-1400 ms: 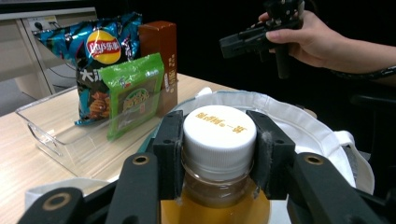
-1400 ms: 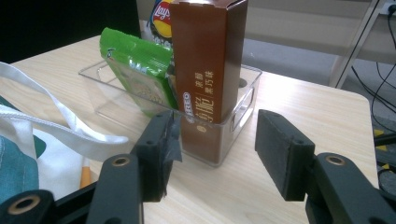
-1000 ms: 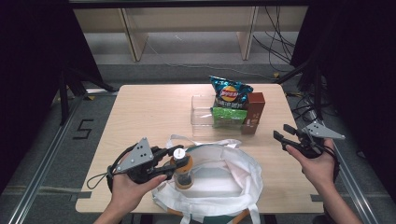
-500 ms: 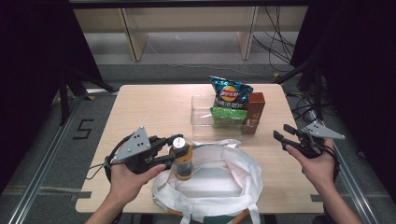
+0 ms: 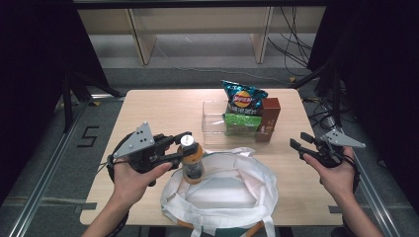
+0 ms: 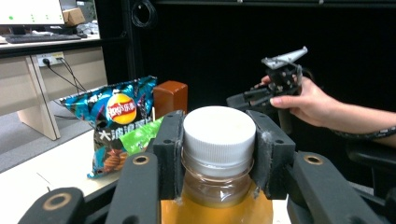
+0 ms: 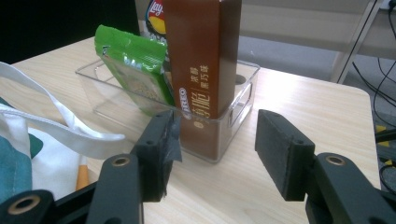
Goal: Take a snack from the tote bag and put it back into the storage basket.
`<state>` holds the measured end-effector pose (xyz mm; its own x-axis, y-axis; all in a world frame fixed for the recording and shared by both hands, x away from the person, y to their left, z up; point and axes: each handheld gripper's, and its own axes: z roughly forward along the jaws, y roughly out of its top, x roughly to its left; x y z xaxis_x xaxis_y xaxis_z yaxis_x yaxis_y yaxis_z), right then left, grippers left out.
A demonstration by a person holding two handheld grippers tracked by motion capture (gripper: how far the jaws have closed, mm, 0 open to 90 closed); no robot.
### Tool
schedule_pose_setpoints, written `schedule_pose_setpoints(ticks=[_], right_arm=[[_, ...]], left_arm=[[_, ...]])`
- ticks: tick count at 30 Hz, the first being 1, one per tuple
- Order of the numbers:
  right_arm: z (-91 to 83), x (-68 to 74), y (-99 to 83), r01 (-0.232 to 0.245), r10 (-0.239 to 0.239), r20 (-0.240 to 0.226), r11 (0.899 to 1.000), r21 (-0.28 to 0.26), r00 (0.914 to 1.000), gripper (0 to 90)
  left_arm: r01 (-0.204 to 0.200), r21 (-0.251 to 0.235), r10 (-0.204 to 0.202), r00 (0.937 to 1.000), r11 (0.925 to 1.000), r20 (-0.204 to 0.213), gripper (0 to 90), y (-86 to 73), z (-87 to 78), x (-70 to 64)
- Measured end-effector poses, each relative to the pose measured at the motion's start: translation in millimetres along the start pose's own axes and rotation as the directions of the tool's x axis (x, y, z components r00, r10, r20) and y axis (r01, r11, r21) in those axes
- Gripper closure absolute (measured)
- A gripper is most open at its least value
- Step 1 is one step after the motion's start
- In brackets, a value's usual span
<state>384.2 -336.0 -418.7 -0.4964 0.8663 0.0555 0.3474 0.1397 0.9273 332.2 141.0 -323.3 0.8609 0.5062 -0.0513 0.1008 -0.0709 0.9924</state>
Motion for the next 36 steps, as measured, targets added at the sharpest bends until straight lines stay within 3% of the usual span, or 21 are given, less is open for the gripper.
schedule_pose_setpoints(ticks=[3,8,16,20,23,27,35,36], right_arm=[[1.2,-3.3,0.2,0.018,-0.018,-0.003,1.0,-0.006,0.9998,48.3],[0.5,0.8,0.8,-0.011,0.012,0.013,1.0,-0.021,0.9998,48.3],[0.0,-0.7,0.0,0.001,-0.001,0.007,1.0,-0.014,1.0,48.3],[0.3,0.0,0.8,-0.01,0.01,0.023,1.0,-0.024,0.9997,48.3],[1.4,-0.7,0.5,0.007,-0.006,0.025,1.0,-0.025,0.9997,48.3],[2.1,-1.6,0.9,0.02,-0.02,0.003,1.0,-0.012,0.9998,48.3],[-1.2,0.3,1.2,-0.001,0.001,0.007,1.0,0.002,1.0,48.0],[-0.2,0.9,0.6,-0.008,0.008,0.018,1.0,-0.018,0.9998,48.0]], left_arm=[[0.007,-0.015,-0.007,1.0,0.9999,0.001,58.8,4.8,0.8,4.3],[-0.002,-0.033,0.002,1.0,0.9995,-0.005,58.9,13.8,3.0,5.3],[-0.003,-0.053,0.003,1.0,0.9986,0.002,58.8,21.8,6.9,6.3],[-0.004,-0.06,0.004,1.0,0.9982,-0.007,58.8,23.8,7.5,10.7],[0.0,-0.068,-0.001,0.9999,0.9977,-0.015,58.8,24.7,7.8,15.6],[-0.006,-0.068,0.003,0.9994,0.9977,-0.035,58.8,24.2,10.9,22.3],[-0.009,-0.067,0.007,0.999,0.9977,-0.044,58.9,24.6,19.1,31.4],[-0.012,-0.066,0.009,0.9989,0.9977,-0.045,58.8,24.5,20.3,33.1]])
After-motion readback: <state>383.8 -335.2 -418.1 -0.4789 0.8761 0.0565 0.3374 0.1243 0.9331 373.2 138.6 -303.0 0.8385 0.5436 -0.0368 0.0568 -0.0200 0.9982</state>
